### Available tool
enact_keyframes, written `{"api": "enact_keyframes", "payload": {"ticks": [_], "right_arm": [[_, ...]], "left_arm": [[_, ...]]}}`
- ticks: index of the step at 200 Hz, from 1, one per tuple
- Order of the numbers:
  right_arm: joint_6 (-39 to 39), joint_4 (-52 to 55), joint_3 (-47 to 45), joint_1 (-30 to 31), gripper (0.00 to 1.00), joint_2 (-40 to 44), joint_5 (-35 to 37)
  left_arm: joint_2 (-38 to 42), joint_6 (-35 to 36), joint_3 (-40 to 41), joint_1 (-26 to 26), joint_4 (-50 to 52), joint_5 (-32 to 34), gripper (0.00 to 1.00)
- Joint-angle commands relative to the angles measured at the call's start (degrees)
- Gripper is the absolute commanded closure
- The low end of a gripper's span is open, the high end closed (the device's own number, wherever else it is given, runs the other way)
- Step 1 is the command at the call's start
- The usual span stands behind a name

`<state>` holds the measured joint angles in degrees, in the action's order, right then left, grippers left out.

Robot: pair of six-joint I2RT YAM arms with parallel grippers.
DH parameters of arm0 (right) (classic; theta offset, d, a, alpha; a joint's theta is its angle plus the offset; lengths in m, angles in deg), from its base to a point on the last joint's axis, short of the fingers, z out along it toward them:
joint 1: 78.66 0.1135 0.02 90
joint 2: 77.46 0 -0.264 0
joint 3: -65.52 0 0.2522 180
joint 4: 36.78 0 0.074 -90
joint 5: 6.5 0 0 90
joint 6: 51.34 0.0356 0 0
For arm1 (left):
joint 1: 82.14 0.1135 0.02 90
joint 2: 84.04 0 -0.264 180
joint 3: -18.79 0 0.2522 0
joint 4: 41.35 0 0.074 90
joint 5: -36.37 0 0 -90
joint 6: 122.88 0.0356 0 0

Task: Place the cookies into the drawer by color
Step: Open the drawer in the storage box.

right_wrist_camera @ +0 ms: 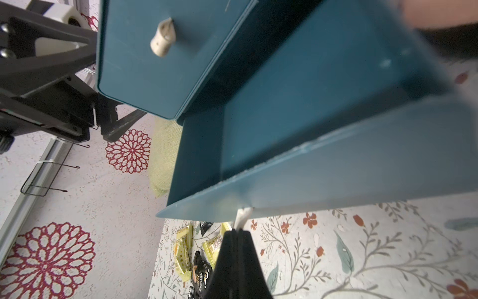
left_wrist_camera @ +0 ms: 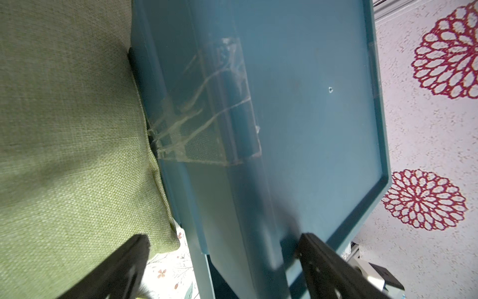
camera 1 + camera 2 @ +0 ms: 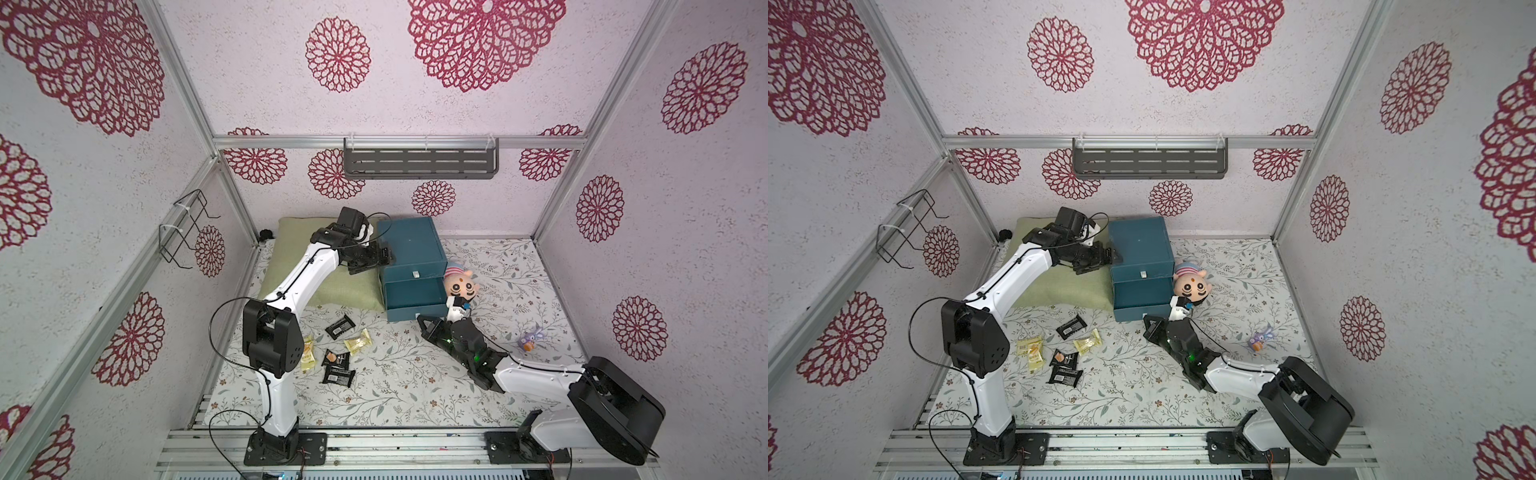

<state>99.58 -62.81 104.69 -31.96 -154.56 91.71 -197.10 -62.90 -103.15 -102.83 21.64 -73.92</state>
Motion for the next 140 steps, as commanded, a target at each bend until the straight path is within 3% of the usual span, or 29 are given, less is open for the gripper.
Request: {"api": "enact_keyframes", "payload": {"ticks": [1,140], "right_arm": [[-1.74,0.32,-0.59,1.52,1.0,2.52,2.07],[-2.02,2.57,-4.3,4.11,1.0,6.49,6.05]], "left_arm": [[-0.06,1.38,1.79,0.63,4.77,3.14,0.03],[-0.19,1.34,1.96,0.73,4.62,3.24,0.02]]}}
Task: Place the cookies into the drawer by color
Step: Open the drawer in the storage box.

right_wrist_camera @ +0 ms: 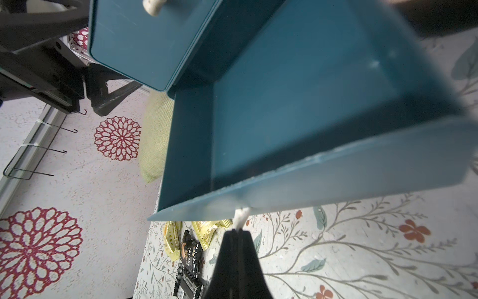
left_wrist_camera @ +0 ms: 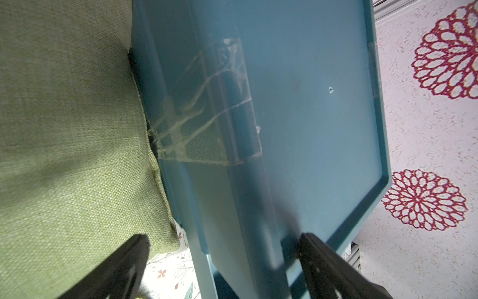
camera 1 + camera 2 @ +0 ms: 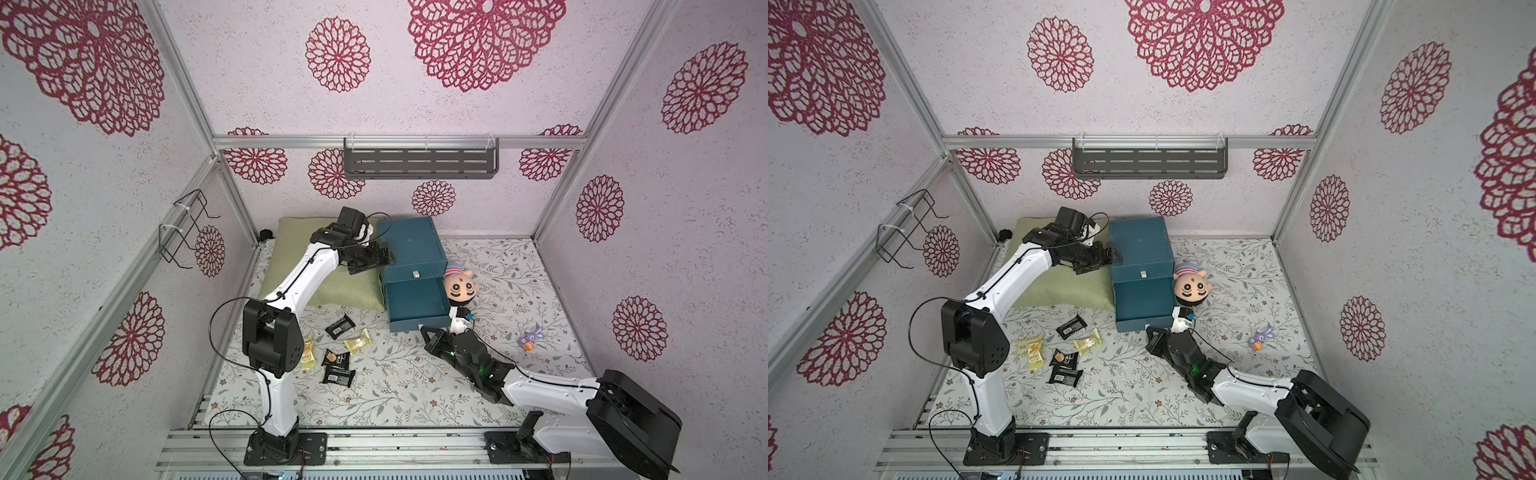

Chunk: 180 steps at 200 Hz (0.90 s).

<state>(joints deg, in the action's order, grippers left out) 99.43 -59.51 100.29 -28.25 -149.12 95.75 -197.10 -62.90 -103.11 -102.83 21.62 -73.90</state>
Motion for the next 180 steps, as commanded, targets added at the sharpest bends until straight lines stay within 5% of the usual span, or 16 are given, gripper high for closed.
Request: {"api": "enact_keyframes", "payload": {"ticks": [1,125,171,180], "right_arm": [[-1.83,-0.71,0.09,0.44,1.0,0.98,2.0],[-7.99,6.48,0.83,0.48,0.41,8.16,-1.29],[-13.83,17.0,1.03,0.95,0.02,17.31,-3.14],[-14.81,18.43,0.41,1.23,0.01,19.26,-3.26]], "left_arm": [[-0.17,1.31,1.9,0.73,4.65,3.22,0.03],[11.08,-0.09,4.28,0.53,3.49,4.7,0.03],[24.39,-4.83,17.54,-0.14,-2.66,6.38,0.03],[27.89,-5.97,22.22,-0.19,-5.06,6.71,0.03]]}}
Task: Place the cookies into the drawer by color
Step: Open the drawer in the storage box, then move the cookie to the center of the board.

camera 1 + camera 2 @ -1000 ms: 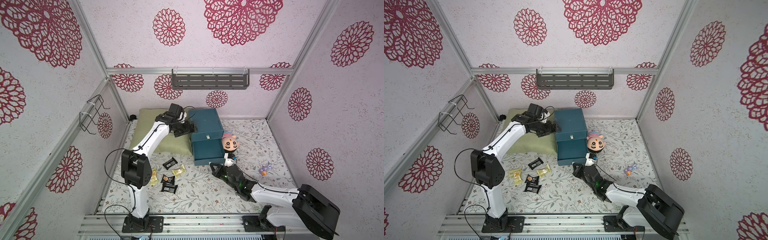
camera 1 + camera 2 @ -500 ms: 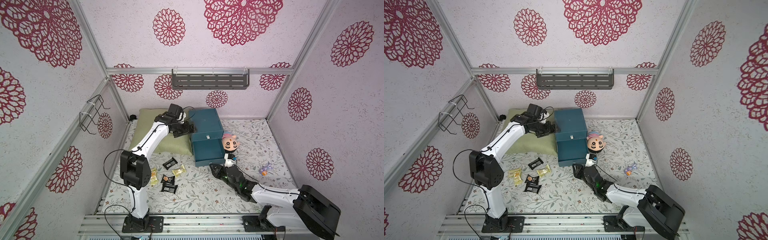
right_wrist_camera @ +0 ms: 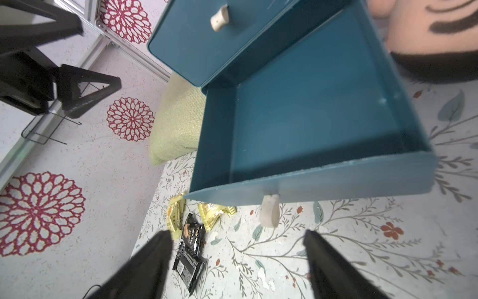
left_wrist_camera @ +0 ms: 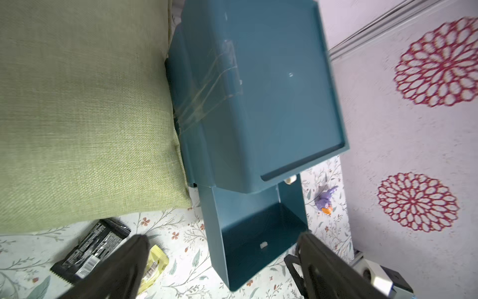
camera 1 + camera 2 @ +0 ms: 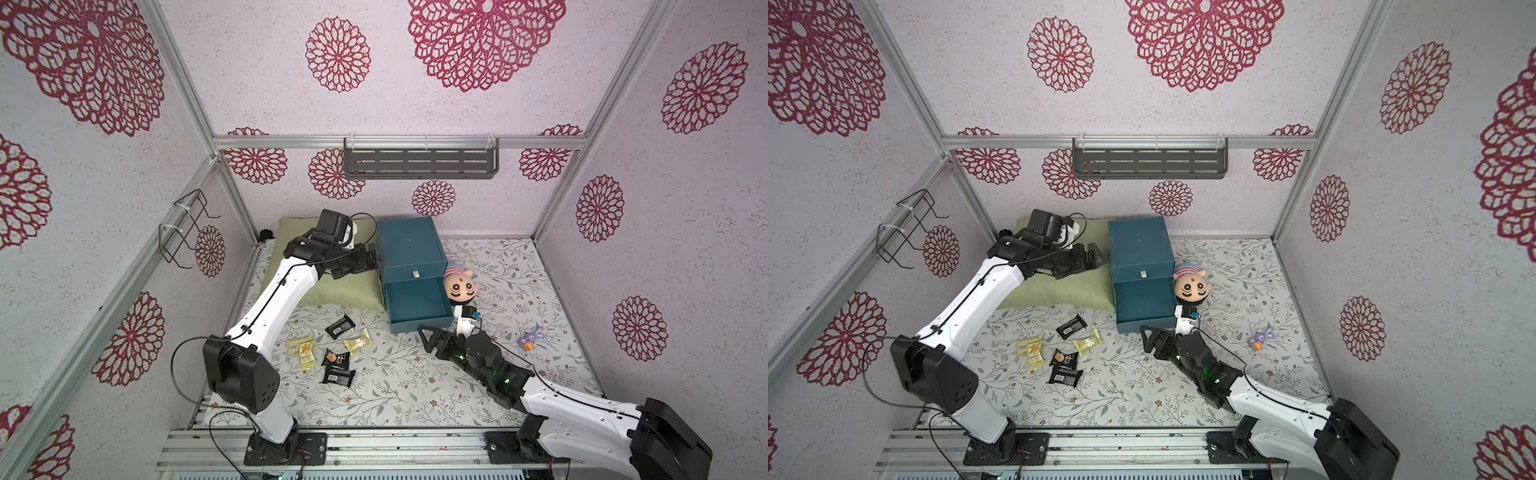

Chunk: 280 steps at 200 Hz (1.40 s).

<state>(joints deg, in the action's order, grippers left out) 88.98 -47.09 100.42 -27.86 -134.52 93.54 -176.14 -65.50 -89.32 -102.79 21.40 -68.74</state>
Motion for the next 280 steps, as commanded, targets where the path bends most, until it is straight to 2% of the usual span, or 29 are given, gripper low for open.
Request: {"api": "enact_keyframes", "payload": {"ticks": [1,36,62,90,120,160,188,228,280], "right_arm": [[-4.49,6.13,0.2,0.9,0.01,4.84,-1.02],[-7.37,8.91,-3.56,2.47,0.01,11.16,-1.97],[-8.52,8.16,-6.84,3.47,0.01,12.82,-3.77],[-9.73,6.21,-8.42,5.45,0.01,11.77,-4.51],[-12.32,4.19,-6.81,8.07,0.01,7.48,-4.43],[-15.02,1.79,-3.65,11.09,0.04,-0.19,-4.16],[-15.53,0.74,-2.04,12.21,0.05,-3.85,-3.8],[-15.86,1.19,-0.65,12.7,0.06,-5.33,-3.45],[-16.06,1.68,0.38,12.84,0.08,-6.16,-3.72]], "left_arm": [[7.28,-3.57,8.94,-0.26,-5.08,1.56,0.03],[19.92,-8.69,24.72,-0.42,-10.1,4.59,0.03],[28.75,-12.72,34.72,-0.56,-12.25,6.07,0.02],[36.11,-16.13,42.24,-0.64,-11.4,9.39,0.03],[40.41,-20.07,48.97,-0.8,-11.29,11.0,0.03],[40.31,-23.73,56.64,-1.49,-14.18,10.69,0.03],[37.35,-24.39,58.95,-5.37,-14.69,13.74,0.03],[33.54,-27.53,62.46,-10.93,-15.14,20.14,0.03],[30.53,-29.82,68.45,-11.35,-20.58,20.42,0.03]]}}
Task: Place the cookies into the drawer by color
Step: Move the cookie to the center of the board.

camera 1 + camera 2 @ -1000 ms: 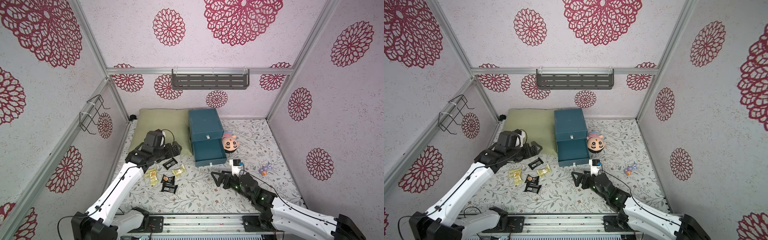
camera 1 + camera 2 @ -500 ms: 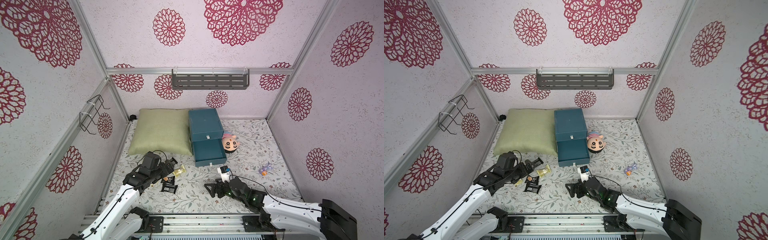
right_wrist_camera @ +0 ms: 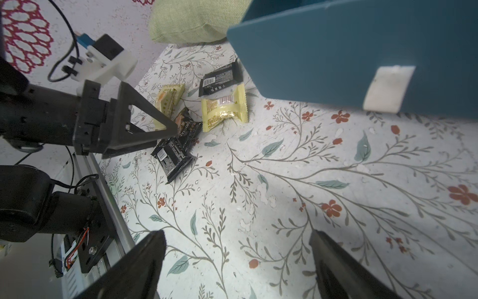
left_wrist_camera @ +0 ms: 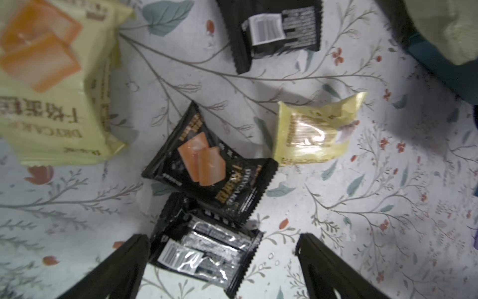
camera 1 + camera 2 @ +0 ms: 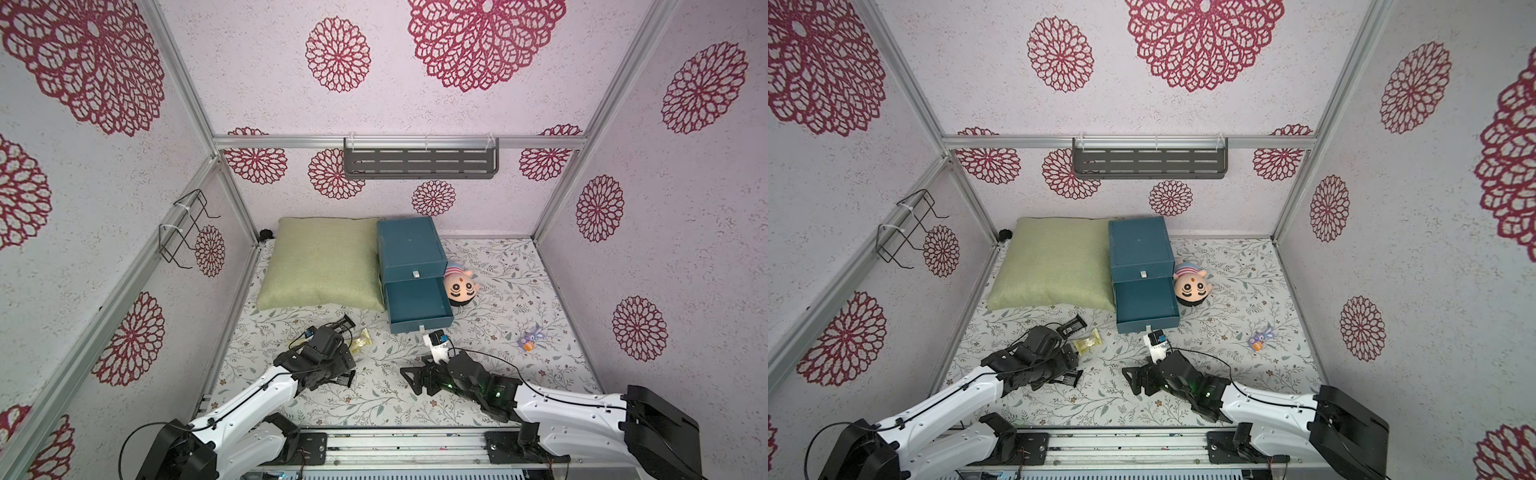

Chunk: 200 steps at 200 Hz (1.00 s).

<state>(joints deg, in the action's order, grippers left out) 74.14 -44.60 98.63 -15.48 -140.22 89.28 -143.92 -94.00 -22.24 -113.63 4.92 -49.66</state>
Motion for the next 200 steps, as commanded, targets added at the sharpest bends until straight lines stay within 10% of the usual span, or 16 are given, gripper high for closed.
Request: {"api": "enact_keyframes", "payload": {"ticks": [1,127,200], "right_arm": [[-1.21,-0.78,2.18,0.46,0.08,-0.49,0.5],[-6.43,-3.45,5.71,4.53,0.21,-9.34,-0.51],[-15.88,-5.04,8.69,5.11,0.22,-15.19,-2.97]], "left_arm": [[-1.8,-1.3,1.4,-0.51,-4.16,1.32,0.03],[-7.94,-8.5,2.41,-14.2,-17.61,-4.49,0.02],[-10.87,-5.23,1.33,-12.04,-20.59,-4.07,0.03]]}}
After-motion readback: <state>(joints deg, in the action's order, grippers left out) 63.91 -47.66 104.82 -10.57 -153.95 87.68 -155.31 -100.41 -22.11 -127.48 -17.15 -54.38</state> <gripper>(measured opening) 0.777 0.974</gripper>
